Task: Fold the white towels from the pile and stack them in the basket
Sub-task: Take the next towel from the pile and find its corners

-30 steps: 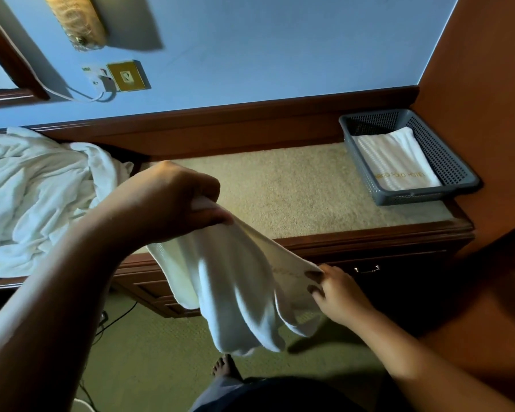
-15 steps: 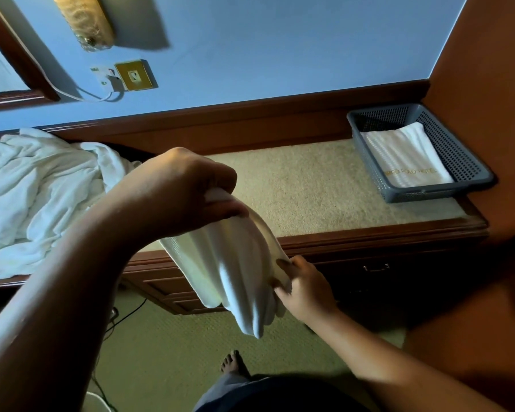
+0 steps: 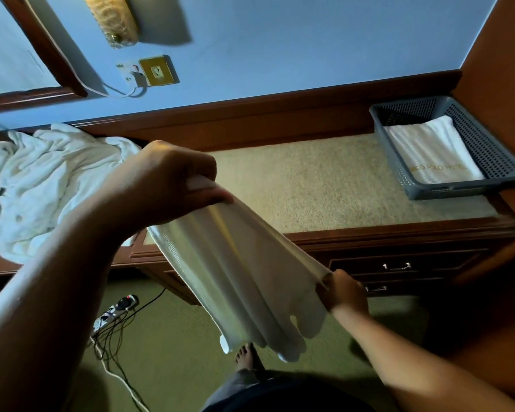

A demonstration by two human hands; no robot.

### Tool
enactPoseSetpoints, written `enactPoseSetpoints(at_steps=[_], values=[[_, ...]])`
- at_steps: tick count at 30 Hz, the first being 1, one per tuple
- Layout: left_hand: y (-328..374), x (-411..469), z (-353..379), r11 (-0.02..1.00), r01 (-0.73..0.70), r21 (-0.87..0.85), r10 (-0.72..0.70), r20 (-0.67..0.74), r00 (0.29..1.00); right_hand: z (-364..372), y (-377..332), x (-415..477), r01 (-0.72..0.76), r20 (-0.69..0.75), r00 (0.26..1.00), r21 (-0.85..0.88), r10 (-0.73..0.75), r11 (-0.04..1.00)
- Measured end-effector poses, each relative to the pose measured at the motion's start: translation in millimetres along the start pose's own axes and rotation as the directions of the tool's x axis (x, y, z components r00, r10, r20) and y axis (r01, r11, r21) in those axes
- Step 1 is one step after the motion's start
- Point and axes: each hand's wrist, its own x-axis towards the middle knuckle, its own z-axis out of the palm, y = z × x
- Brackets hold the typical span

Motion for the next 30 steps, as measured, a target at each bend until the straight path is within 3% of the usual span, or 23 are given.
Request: enactPoseSetpoints(at_steps=[3,5,7,11,15,19,22,24,28,30], values=[[-24.0,-21.3,18.9,0.992,0.116,0.052,-0.116,-0.003,0.993,-23.2,15.8,14.1,-0.062,-0.059,0.996,0.161,0.073,0.985],[-48.9,-42.2,39.0,0.972,0.232,0.038,-0.234,0.059,0.970,-38.8,28.7,25.0,-0.004,-0.163,0.986,0.209,0.039,0.978],[-72.8,-65.3,58.5,0.929,0.369,0.033,-0.370,0.119,0.921,-52.1,40.1,31.2,0.144,-0.272,0.954,0.052,-0.125,0.988],[-94.0,-103.3,85.4,0.850,0.527,0.010,-0.526,0.094,0.845,-77.9,58.0,37.7,0.318,-0.202,0.905,-0.262,-0.374,0.911],[-98.3,-132.3,104.7,0.741,0.669,-0.051,-0.668,0.045,0.743,-92.6,84.6,43.6,0.334,-0.128,0.892,-0.461,-0.434,0.822],[-87.7,-141.4,122.8,0.685,0.723,-0.095,-0.727,-0.029,0.686,-98.9,89.4,49.5,0.321,-0.110,0.889,-0.544,-0.445,0.775],[-85.9,-143.1,129.7,0.614,0.771,-0.169,-0.789,-0.104,0.606,-111.4,83.3,51.8,0.351,-0.102,0.876,-0.535,-0.472,0.768],[-87.3,-146.8,133.7,0.572,0.793,-0.209,-0.820,-0.118,0.561,-120.5,69.7,51.7,0.406,-0.172,0.832,-0.458,-0.527,0.791],[-80.5,-140.9,139.6,0.530,0.803,-0.271,-0.847,-0.127,0.516,-127.2,18.6,37.5,0.550,-0.376,0.684,-0.297,-0.625,0.781],[-76.2,-133.7,142.7,0.516,0.803,-0.298,-0.855,-0.122,0.504,-125.8,1.3,31.7,0.564,-0.378,0.680,-0.277,-0.628,0.778]])
